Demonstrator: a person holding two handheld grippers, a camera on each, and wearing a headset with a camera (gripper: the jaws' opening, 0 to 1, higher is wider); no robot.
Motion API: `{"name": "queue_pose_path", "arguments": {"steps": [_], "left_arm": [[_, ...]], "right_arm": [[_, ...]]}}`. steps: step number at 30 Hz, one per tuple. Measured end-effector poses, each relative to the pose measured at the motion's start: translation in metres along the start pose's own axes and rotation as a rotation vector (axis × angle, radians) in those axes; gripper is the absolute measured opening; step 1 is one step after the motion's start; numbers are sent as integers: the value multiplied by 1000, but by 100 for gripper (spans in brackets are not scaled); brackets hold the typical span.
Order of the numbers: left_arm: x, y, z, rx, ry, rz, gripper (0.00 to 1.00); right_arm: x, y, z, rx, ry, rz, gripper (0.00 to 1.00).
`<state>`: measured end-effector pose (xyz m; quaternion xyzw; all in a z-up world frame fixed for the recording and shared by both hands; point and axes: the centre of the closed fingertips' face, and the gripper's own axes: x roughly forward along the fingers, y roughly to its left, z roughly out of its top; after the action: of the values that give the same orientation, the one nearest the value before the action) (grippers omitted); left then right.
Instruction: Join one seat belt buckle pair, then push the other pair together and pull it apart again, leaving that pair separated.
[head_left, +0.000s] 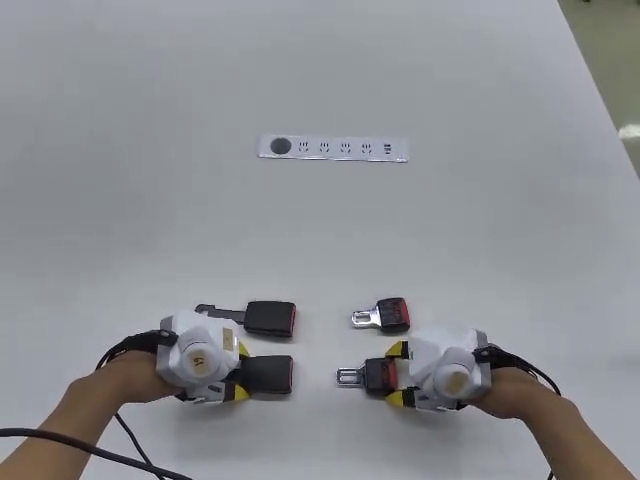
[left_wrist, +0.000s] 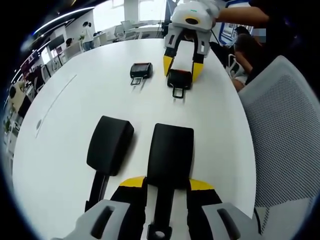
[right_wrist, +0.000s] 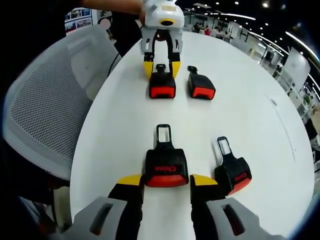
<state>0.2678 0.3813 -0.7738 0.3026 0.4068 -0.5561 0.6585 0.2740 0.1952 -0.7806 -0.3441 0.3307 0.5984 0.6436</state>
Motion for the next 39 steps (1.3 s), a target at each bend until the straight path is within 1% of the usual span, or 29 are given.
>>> {"name": "queue_pose_path", "arguments": {"steps": [3, 6, 8, 10, 14, 17, 19, 24, 26, 30, 32, 37, 39], "left_arm": [[0, 0, 0, 5, -2, 4, 32], [1, 0, 0, -15, -9, 4, 33], [2, 0, -1, -17, -8, 6, 35], [1, 0, -2, -18, -1, 10, 38], [-5, 2, -1, -28, -19, 22, 39], [-13, 1, 2, -30, -24, 29, 40], [-17, 2, 2, -34, -32, 37, 40], [-29, 12, -2, -47, -52, 73, 43], [-33, 17, -2, -56, -62, 87, 43], [-40, 25, -3, -75, -81, 108, 44], [-43, 32, -3, -86, -93, 123, 44], [-52, 47, 1, -102, -118, 152, 46], [-54, 51, 3, -101, -122, 159, 46]], "right_arm": [[-1, 0, -1, 3, 2, 0, 36], [-5, -1, -1, 3, 0, -4, 37], [-5, -2, -3, 7, 0, -5, 38], [-8, -1, -2, 3, 4, -7, 40], [-14, -5, 0, 4, -4, -14, 41], [-25, -6, 5, 2, -4, -19, 44], [-30, -8, 6, -2, 1, -24, 44], [-44, -16, 9, 7, -6, -41, 45], [-47, -22, 4, 16, -7, -49, 46], [-50, -30, 2, 27, -11, -65, 47], [-51, -34, 0, 32, -14, -71, 47], [-53, -45, -3, 41, -21, -79, 47], [-52, -51, -5, 44, -24, -83, 47]]}}
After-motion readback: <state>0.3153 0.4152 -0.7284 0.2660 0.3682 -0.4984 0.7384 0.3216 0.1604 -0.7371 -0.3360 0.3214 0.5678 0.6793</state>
